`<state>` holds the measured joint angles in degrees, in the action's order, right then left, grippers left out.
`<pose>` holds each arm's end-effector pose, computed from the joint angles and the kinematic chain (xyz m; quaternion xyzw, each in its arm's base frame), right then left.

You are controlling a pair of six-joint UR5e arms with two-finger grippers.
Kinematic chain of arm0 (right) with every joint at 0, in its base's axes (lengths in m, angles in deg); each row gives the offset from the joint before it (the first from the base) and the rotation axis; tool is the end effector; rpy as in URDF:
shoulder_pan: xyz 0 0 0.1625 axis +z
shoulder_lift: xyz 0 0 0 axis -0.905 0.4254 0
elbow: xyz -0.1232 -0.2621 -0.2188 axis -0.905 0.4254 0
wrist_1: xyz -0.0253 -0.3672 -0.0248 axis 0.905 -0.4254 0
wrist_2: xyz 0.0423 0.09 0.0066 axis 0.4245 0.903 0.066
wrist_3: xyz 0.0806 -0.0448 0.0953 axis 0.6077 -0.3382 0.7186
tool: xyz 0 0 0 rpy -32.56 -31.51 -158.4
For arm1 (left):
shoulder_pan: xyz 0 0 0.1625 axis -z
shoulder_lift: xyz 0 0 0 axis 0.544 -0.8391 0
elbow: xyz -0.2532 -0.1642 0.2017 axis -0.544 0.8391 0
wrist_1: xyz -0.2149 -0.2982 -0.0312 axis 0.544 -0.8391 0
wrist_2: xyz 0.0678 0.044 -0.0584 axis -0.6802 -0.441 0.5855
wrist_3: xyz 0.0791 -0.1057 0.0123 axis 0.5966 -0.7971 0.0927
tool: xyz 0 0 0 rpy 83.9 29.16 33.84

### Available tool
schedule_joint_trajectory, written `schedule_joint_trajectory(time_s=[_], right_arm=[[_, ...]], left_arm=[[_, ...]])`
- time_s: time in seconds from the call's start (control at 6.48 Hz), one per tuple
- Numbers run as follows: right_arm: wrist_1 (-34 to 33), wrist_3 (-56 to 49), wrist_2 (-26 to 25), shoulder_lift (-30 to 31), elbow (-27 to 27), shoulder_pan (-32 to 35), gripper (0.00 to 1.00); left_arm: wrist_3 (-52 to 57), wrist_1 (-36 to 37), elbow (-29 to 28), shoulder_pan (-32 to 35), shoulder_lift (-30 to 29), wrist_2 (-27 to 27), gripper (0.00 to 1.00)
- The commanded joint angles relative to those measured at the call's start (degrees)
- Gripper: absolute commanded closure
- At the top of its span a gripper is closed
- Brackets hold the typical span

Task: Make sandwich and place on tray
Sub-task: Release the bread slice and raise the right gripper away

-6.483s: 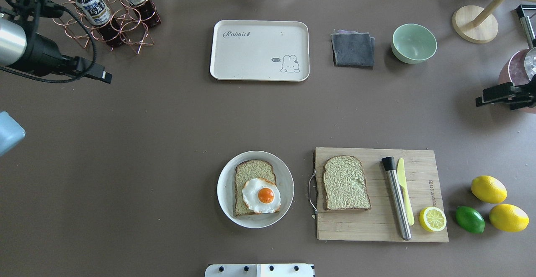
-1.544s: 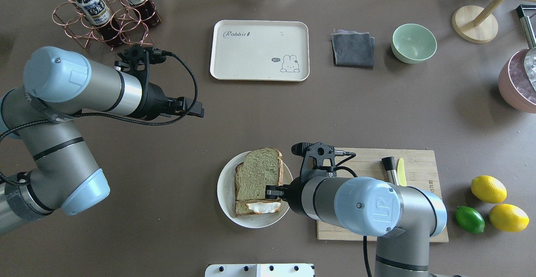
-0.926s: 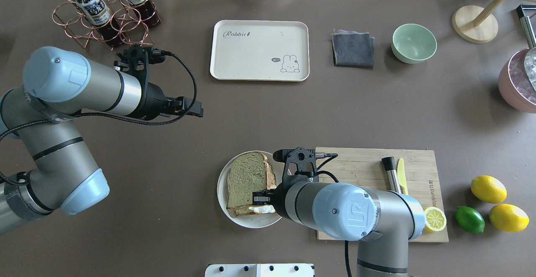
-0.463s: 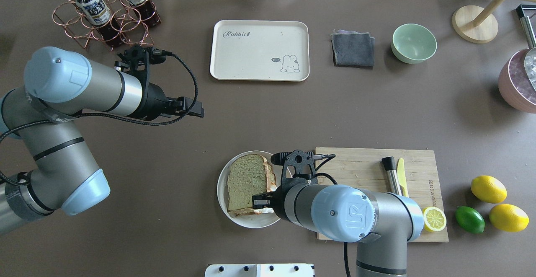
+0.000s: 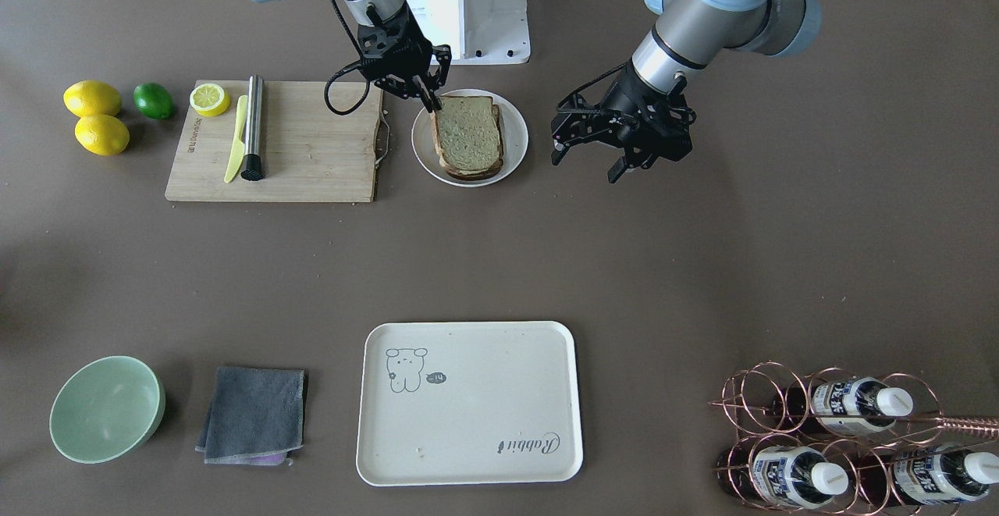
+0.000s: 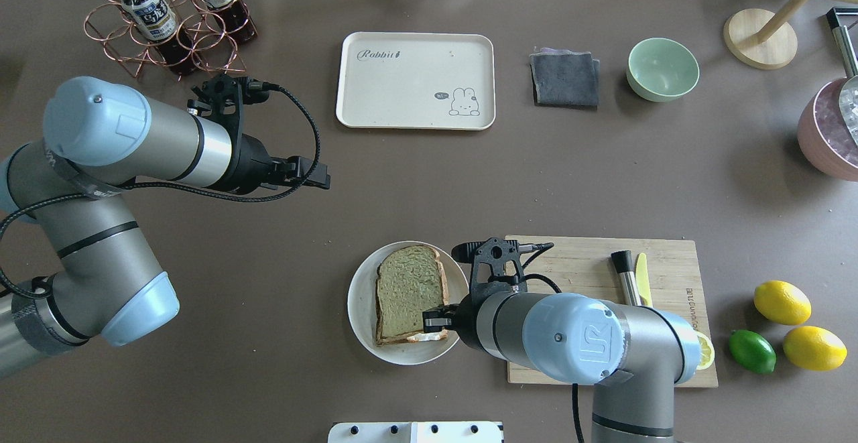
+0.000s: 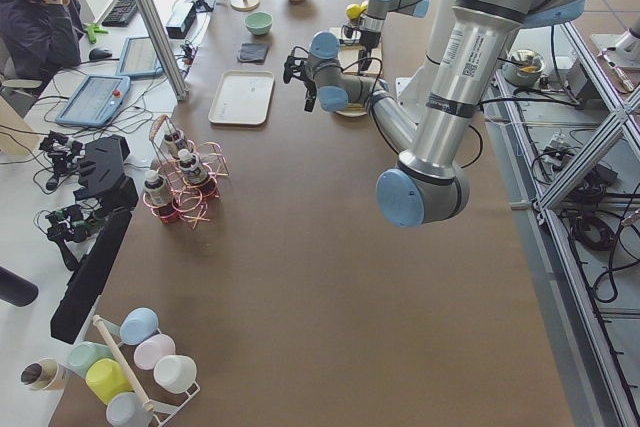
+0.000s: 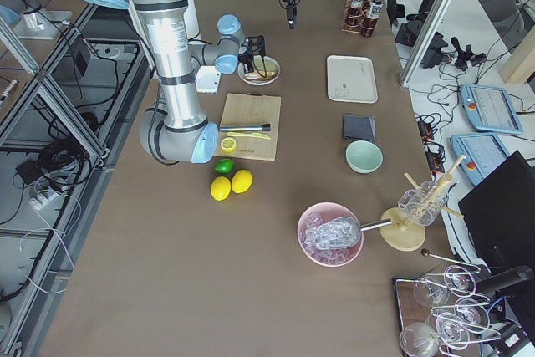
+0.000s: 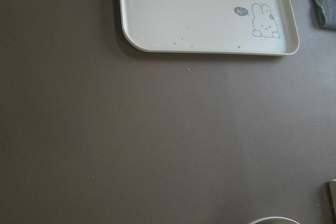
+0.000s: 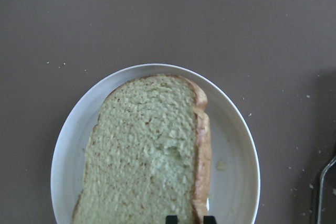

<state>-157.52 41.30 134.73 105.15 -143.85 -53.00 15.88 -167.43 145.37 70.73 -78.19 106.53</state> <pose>-0.5104 -0.2462 0.2311 0.1244 -0.5225 -0.0014 0.8435 0.3903 -0.4053 0.2421 0.1268 0.5504 0.0014 0.8252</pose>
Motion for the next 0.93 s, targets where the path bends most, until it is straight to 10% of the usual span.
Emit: schedule_joint_trajectory(time_s=[0.0,0.31,0.77], right_arm=[[0.01,0.57,-0.33,0.82,-1.4,0.3,0.0],[-0.95,0.48,2.98,5.63,-5.78,4.85,0.0],[-11.28,-8.67,20.81,10.22,-7.99,26.34,0.0]], left_arm=[[-0.63,0.0,0.03,-0.59,-0.12,-0.07,0.02],[-2.38,-0.09,0.12,-1.38,0.32,-0.33,0.01],[-11.05,0.0,0.2,-8.99,1.29,-8.29,0.01]])
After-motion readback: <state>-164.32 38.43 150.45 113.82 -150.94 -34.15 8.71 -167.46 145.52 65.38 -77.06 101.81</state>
